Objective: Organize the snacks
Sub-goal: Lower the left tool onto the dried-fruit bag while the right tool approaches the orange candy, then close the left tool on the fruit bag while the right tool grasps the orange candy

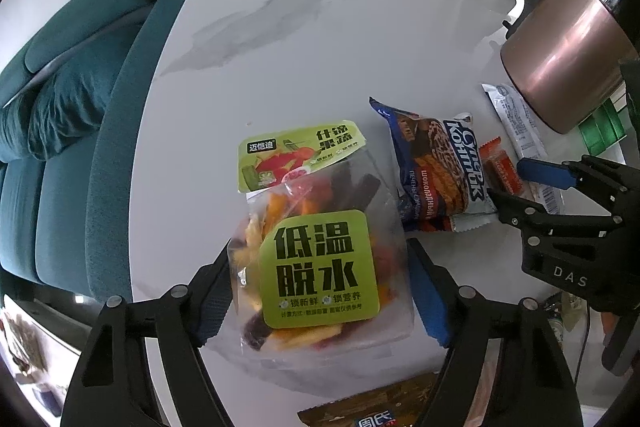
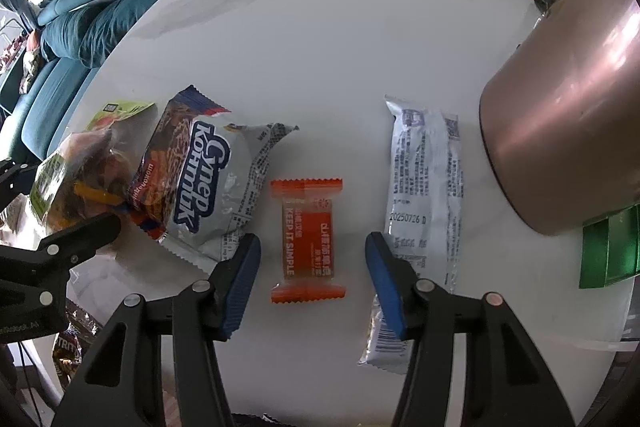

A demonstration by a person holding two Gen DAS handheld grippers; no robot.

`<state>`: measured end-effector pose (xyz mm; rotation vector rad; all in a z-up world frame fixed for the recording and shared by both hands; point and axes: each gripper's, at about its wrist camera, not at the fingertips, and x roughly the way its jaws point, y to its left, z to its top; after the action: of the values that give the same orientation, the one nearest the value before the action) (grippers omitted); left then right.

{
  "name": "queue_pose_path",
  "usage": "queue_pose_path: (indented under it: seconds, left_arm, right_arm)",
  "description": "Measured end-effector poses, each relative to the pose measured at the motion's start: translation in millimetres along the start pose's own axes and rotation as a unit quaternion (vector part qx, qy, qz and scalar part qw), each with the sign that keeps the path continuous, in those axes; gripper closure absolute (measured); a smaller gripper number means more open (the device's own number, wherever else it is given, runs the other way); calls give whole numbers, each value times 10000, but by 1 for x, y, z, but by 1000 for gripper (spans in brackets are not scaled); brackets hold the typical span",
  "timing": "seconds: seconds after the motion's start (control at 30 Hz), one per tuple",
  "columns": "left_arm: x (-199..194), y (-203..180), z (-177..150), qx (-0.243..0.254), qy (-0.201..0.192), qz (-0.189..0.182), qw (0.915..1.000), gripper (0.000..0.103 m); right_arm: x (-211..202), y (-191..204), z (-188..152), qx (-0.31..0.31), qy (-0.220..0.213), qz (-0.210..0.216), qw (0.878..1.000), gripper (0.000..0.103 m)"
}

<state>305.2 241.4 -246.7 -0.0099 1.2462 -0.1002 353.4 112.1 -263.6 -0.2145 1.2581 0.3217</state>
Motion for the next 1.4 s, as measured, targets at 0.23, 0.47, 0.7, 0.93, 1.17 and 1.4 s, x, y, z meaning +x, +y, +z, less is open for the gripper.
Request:
queue_pose_path:
  seconds: [0.23,0.47,0.7,0.93,1.17,1.4]
  left_arm:
    - [13,7,2,-207,444,-15,9988,33]
    - [12,2,5,-57,349,93,9993,41]
    - [8,-6,3,140,233,48,9996,42]
    - [-2,-5,-9,157,26,15,9999,43]
    - [-21,2,-20,145,-154,-27,9998,43]
    - [-49,-4,-32,310,-381,-32,9988,43]
  right_arm:
    - [4,4,0,3,-14,-43,10000,12]
    - [1,3,-1,25,-124,-29,9999,75]
    - [1,3,-1,14,-159,-25,9999,85]
    - [-2,6,-8,13,-218,48,9997,86]
    - [-18,4,-11,98,-376,133,9992,86]
    - [-50,-10,-21,331,-607,273,9972,86]
